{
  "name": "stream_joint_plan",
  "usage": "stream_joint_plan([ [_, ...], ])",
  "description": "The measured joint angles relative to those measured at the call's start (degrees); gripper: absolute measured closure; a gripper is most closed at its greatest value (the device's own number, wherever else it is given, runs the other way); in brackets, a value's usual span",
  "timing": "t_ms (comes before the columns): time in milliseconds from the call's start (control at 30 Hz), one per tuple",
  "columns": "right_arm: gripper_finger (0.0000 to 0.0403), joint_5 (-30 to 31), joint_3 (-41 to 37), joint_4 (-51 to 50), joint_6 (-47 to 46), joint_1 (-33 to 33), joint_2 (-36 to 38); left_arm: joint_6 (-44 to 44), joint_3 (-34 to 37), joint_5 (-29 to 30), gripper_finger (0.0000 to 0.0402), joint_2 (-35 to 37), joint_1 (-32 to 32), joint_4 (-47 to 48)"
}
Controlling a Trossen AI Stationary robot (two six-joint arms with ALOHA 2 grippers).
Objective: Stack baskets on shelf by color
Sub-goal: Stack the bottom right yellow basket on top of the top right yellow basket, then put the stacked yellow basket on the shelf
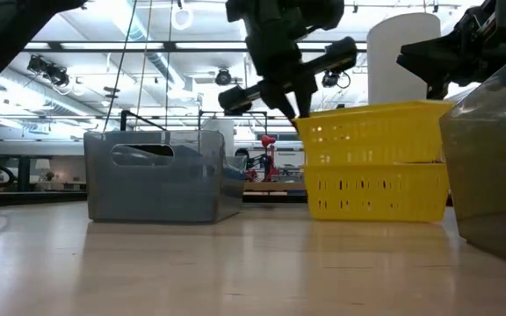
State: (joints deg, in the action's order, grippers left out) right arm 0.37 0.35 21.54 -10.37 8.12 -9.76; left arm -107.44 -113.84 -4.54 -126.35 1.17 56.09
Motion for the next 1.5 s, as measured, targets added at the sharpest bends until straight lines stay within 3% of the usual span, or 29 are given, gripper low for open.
stream_joint_plan([
  [200, 0.0306, -0.02, -0.01, 0.79, 0.00, -0.02, -0.20, 0.73, -0.02, -2.52, 0.0398, -0.54, 0.69, 3.00],
  [367, 0.0306, -0.01, 0.00, 0.73, 0.00, -0.02, -0.31, 7.08, -0.02, -5.71, 0.0394, -0.54, 0.43, 4.20],
  [767, 0.0306, -0.03, -0.01, 0.76, 0.00, -0.02, -0.35, 17.11, -0.02, -5.66, 0.0334, -0.54, -1.18, 5.93],
  [1100, 0.0306, -0.03, 0.01, 0.76, 0.00, -0.02, -0.35, 32.07, -0.20, -3.03, 0.0237, -0.52, -2.30, 6.38],
  [1300, 0.0306, -0.03, 0.00, 0.76, -0.02, -0.02, -0.35, 33.28, -0.22, -0.97, 0.0199, -0.52, -3.73, 8.71],
  [1500, 0.0306, -0.03, 0.01, 0.76, -0.01, -0.02, -0.35, 31.33, -0.15, 1.06, 0.0206, -0.73, -5.32, 9.16],
])
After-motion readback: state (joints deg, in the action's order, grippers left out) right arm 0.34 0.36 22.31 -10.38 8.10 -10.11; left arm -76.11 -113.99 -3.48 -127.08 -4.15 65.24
